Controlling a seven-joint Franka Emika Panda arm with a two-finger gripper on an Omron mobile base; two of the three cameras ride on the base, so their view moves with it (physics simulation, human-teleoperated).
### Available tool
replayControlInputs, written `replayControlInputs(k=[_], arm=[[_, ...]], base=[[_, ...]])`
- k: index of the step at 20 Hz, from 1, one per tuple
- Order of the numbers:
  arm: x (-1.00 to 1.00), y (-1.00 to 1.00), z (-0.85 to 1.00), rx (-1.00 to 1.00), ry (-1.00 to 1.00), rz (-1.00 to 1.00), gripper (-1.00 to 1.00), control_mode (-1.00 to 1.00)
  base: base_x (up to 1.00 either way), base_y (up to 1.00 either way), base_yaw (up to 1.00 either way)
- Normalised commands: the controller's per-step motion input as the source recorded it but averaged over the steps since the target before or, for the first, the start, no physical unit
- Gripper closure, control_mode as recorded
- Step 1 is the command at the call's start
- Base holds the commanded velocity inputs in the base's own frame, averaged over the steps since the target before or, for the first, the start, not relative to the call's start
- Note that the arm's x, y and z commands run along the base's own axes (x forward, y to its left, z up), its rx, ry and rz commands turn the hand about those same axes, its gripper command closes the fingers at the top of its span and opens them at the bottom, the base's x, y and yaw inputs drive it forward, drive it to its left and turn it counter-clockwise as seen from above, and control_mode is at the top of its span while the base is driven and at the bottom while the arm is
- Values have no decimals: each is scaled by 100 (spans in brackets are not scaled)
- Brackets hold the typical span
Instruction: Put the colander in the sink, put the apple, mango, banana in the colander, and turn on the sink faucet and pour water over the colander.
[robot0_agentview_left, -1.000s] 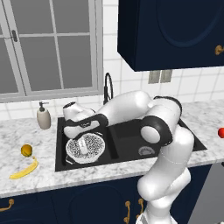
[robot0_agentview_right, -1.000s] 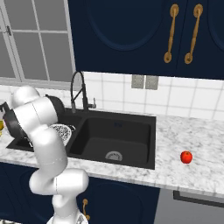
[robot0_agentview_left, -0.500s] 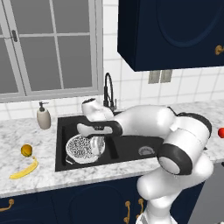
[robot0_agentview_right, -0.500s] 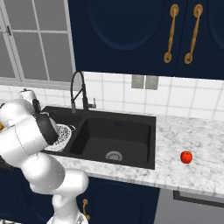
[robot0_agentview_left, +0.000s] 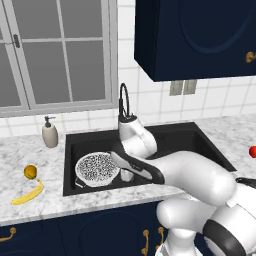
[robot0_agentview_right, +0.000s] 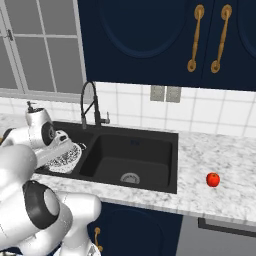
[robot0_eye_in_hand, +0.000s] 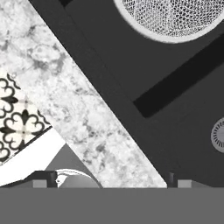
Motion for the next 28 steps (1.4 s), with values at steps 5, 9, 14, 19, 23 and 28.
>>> replayControlInputs(k=[5, 9, 14, 19, 23, 28], arm=[[-13, -80, 15, 0, 1, -32, -100, -100], [4, -78, 3, -1, 6, -43, -100, -100], [6, -86, 0, 0, 2, -38, -100, -100], [16, -71, 6, 0, 0, -43, -100, -100], [22, -74, 15, -1, 7, -38, -100, -100], [1, -91, 4, -2, -17, -10, -100, -100]], base=[[0, 0, 0], [0, 0, 0], [0, 0, 0], [0, 0, 0], [0, 0, 0], [0, 0, 0]])
